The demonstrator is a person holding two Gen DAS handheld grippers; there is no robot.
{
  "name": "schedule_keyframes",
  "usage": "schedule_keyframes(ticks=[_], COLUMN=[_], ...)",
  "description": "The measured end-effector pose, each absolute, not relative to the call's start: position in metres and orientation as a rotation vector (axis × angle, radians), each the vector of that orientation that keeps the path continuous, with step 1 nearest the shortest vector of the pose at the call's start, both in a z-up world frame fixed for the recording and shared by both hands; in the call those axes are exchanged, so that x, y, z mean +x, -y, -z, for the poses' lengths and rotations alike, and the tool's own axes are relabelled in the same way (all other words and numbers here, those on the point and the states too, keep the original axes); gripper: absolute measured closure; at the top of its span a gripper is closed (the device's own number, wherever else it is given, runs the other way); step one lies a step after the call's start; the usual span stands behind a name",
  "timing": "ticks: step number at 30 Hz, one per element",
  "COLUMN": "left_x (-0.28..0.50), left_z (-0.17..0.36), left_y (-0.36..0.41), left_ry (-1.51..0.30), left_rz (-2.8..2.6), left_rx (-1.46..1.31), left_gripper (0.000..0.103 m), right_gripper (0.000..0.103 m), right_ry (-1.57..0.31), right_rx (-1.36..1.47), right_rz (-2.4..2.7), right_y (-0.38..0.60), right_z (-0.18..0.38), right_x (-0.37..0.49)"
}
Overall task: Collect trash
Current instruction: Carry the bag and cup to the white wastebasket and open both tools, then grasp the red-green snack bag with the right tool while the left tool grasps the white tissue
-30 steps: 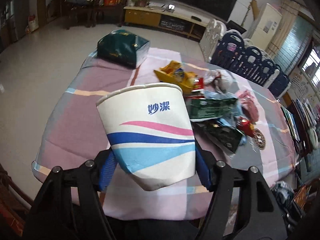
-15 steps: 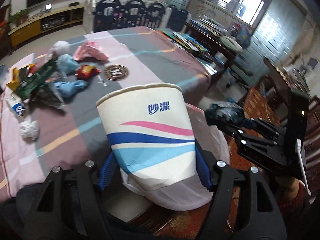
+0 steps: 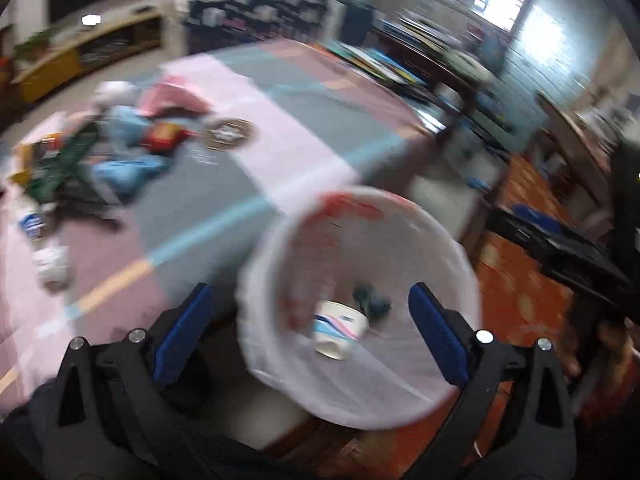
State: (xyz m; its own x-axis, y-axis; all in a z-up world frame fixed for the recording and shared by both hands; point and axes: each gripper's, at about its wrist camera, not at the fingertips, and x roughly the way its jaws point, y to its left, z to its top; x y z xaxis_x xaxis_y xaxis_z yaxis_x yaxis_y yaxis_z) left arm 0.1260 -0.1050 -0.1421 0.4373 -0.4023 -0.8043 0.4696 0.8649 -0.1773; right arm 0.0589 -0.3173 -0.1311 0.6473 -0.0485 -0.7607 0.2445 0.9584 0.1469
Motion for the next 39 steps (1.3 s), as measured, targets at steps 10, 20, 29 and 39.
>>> schedule_keyframes(ticks=[10, 20, 29, 39], left_x=[0.215, 0.252, 0.256, 0.252], left_z=[0.173, 0.209, 0.223, 0.225], left_y=[-0.058, -0.094, -0.101, -0.111], left_ry=[-1.029, -1.099, -1.137, -1.140], left_rz=[0.029, 0.036, 0.021, -0.024], left_rx=[-0.126, -0.213, -0.252, -0.300], left_gripper=[0.035, 0.034, 0.042, 0.042], right_gripper=[0.023, 0.037, 0.053, 0.101], right_ry=[-0.818, -0.805, -0.929, -0.954], right_rx=[0.271, 0.279, 0.227, 0.309], right_rz=[-0.019, -0.325, -0.365, -0.480], right_y=[0.253, 0.139, 0.069, 0.080], right_z=[0.131, 0.143, 0.205, 0.203], right_x=[0.107, 0.216, 0.297, 0.276])
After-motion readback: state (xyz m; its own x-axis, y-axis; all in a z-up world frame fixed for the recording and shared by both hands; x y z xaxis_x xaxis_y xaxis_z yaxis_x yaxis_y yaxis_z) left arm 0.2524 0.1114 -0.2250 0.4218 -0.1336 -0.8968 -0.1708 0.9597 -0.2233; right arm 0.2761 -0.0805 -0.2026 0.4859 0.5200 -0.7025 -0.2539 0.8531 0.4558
